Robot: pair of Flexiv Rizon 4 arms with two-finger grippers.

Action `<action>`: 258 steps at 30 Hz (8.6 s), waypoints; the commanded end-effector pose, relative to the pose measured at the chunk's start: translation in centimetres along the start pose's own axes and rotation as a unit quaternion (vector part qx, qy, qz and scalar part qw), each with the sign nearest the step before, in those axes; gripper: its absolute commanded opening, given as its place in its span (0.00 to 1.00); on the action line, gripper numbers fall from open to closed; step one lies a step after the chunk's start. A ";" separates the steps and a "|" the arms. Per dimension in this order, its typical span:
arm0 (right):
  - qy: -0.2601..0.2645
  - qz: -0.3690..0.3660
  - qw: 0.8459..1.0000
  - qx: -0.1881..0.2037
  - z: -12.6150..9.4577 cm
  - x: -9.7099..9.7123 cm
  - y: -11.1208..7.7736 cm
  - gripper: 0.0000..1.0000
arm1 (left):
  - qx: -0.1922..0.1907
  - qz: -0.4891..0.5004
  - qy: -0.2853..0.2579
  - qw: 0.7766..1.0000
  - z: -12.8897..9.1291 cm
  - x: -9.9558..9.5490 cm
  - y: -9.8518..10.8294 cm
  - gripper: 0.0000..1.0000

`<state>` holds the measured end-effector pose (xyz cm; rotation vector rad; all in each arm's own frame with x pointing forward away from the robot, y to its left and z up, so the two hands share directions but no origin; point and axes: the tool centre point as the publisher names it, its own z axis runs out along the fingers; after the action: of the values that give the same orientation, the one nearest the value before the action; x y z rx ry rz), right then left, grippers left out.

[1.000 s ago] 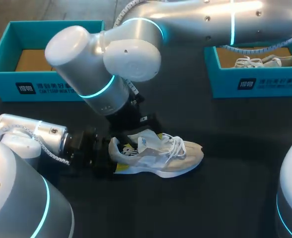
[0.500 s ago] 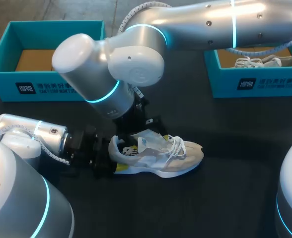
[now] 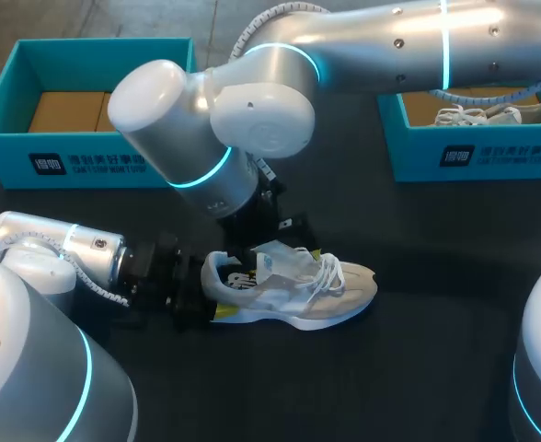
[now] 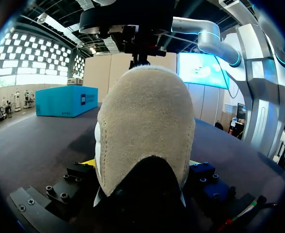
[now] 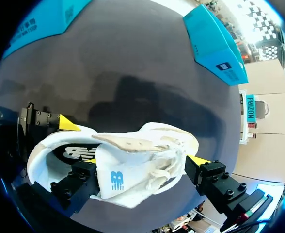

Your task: Take the shoe out of the shoebox, open the shoe tongue, remove and reinsert the insole, then place the shoe into the shoebox

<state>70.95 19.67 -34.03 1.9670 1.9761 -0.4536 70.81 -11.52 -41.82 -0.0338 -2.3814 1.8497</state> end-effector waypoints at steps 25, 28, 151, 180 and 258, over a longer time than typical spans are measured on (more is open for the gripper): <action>0.046 0.185 0.982 0.014 -0.9 0.3 -1.5 1.00 | 0.000 0.000 0.000 1.000 0.0 0.2 0.4 0.00; 0.045 0.186 0.981 0.014 -1.5 0.5 -1.7 0.99 | 0.000 0.000 0.000 1.000 0.0 0.2 0.4 0.00; 0.160 0.096 0.982 0.025 -6.1 -10.0 1.6 1.00 | 0.000 0.000 0.000 1.000 0.0 0.2 0.4 0.00; 0.193 -0.193 0.959 -0.077 -10.7 -7.0 3.2 0.00 | 0.000 0.000 0.000 1.000 0.0 0.2 0.4 0.00; 0.156 -0.619 0.754 -0.155 -6.2 2.1 2.3 0.00 | 0.000 0.000 0.000 1.000 0.0 0.2 0.4 0.00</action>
<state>73.29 24.55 -28.07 0.2916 3.0831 -0.0468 70.82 -11.52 -41.83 -0.0337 -2.3812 1.8498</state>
